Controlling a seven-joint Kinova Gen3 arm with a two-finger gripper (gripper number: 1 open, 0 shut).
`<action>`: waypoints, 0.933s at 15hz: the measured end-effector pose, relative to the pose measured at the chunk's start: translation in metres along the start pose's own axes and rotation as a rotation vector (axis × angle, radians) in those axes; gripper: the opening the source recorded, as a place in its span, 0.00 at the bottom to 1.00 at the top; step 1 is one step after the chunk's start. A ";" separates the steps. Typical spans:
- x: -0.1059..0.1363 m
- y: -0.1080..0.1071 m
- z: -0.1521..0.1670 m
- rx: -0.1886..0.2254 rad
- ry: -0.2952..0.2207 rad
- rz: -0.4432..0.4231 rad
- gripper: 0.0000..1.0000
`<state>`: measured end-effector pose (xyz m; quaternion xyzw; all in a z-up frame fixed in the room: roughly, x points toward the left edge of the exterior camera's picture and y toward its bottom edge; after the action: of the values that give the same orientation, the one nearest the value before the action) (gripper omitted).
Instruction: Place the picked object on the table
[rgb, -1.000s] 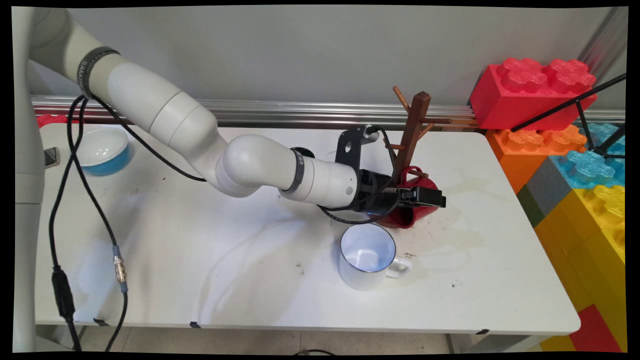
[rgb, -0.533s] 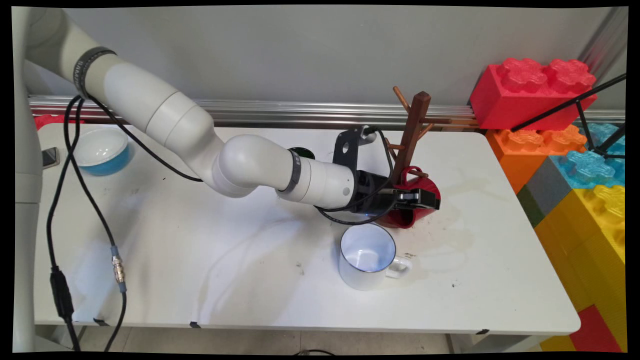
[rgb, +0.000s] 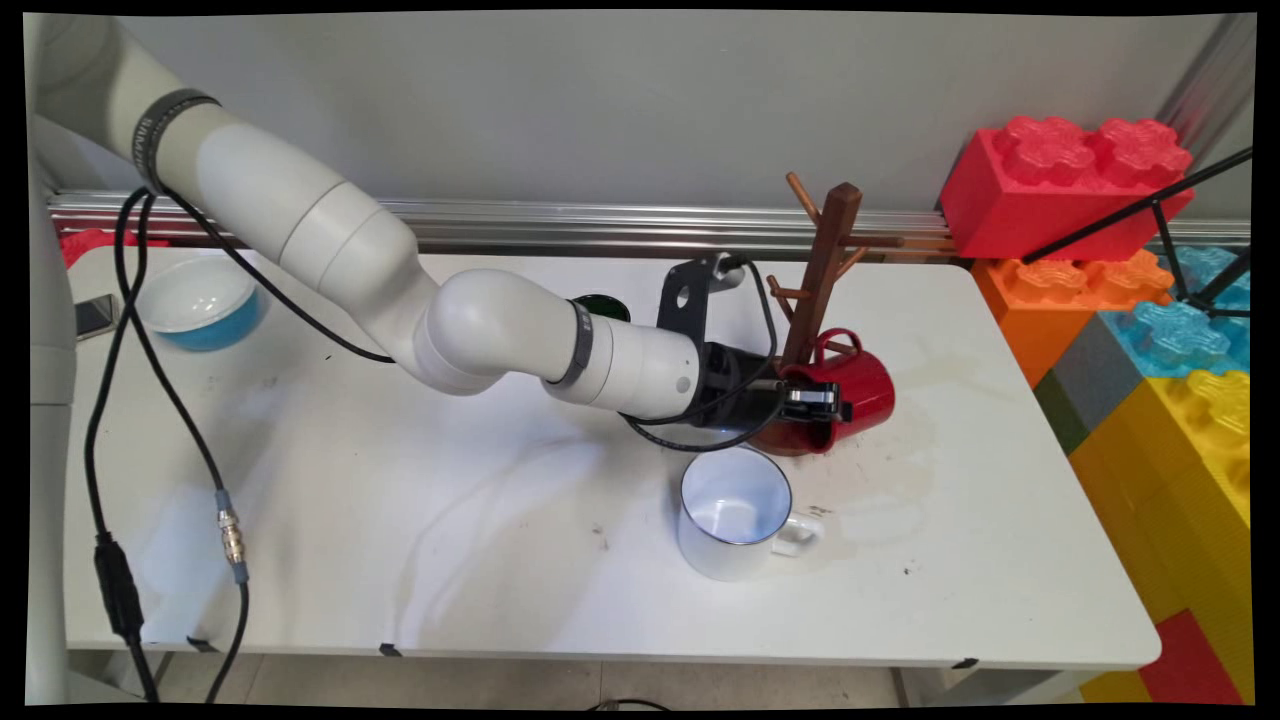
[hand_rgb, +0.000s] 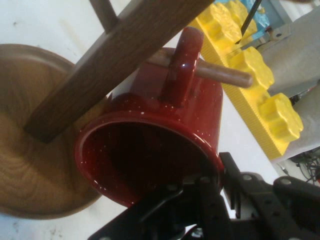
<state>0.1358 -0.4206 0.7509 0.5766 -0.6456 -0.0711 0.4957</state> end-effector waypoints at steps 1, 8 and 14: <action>-0.001 0.000 -0.001 0.002 -0.003 0.000 0.00; -0.006 -0.001 -0.011 0.009 -0.017 -0.004 0.00; -0.006 0.003 -0.015 0.001 -0.018 -0.008 0.00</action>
<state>0.1435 -0.4073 0.7571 0.5789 -0.6475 -0.0779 0.4894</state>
